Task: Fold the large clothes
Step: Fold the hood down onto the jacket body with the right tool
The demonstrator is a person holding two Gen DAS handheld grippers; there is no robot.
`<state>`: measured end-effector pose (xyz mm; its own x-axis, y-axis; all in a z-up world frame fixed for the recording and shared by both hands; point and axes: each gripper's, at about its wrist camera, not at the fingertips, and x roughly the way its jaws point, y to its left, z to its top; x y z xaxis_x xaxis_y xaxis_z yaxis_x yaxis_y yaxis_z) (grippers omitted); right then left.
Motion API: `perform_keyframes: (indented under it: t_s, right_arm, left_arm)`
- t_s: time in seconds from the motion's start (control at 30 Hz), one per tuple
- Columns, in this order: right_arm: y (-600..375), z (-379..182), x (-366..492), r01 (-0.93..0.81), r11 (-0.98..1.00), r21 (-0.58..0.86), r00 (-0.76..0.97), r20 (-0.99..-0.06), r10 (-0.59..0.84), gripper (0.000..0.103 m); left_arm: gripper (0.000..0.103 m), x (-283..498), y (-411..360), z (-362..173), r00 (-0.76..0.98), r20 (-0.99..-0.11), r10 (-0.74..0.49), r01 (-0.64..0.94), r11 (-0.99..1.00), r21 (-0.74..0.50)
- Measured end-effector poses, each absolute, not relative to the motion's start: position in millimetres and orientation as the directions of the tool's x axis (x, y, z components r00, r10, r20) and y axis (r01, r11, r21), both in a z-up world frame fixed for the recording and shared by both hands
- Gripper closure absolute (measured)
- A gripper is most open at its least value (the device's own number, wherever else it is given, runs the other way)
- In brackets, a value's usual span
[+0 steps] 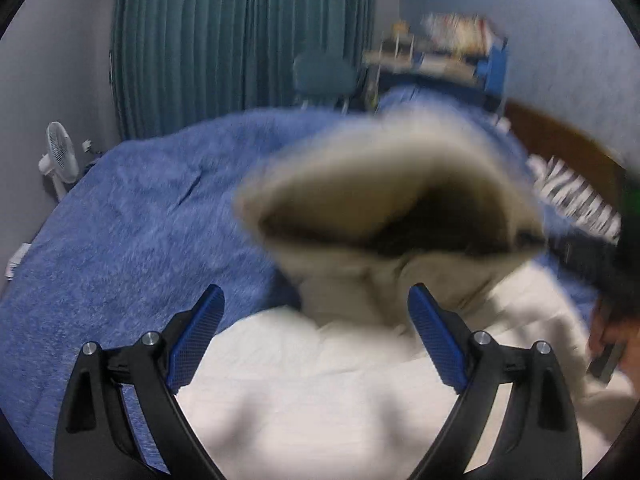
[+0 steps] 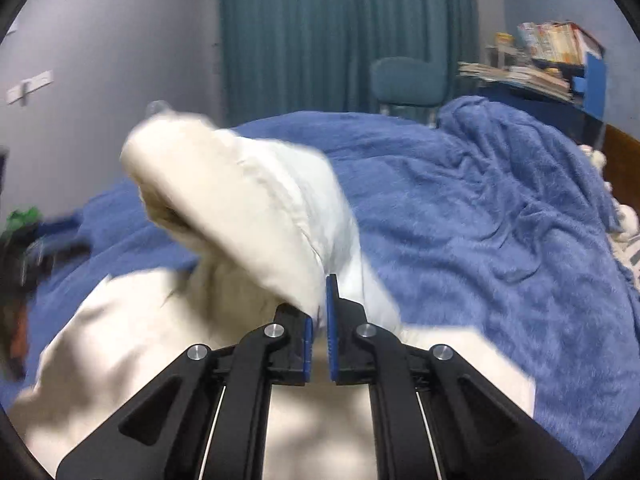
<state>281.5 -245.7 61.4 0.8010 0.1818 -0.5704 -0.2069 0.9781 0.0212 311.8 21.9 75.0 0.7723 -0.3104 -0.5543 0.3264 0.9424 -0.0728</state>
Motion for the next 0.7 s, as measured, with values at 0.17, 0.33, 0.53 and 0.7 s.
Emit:
perform_keyframes:
  t_s: [0.17, 0.33, 0.53, 0.7]
  right_arm:
    - [-240.9, 55.5, 217.8, -0.327, 0.945, -0.019, 0.791, -0.553, 0.262, 0.097]
    - [-224.3, 28.9, 208.7, -0.369, 0.929, -0.037, 0.750, -0.602, 0.274, 0.096]
    - [-219.7, 6.2, 243.3, -0.330, 0.944, 0.001, 0.721, -0.645, 0.253, 0.090]
    - [-215.4, 0.1, 247.4, -0.367, 0.930, 0.019, 0.694, -0.660, 0.287, 0.056]
  left_arm:
    - [0.015, 269.0, 19.7, 101.7, 0.745, -0.514, -0.424, 0.435, 0.894, -0.108]
    - [0.015, 257.3, -17.9, 81.2, 0.661, -0.601, -0.449, 0.508, 0.858, -0.083]
    - [0.017, 308.1, -36.8, 23.4, 0.608, -0.725, -0.323, 0.425, 0.904, -0.046]
    - [0.017, 341.2, -24.2, -19.8, 0.553, -0.799, -0.238, 0.374, 0.927, -0.018]
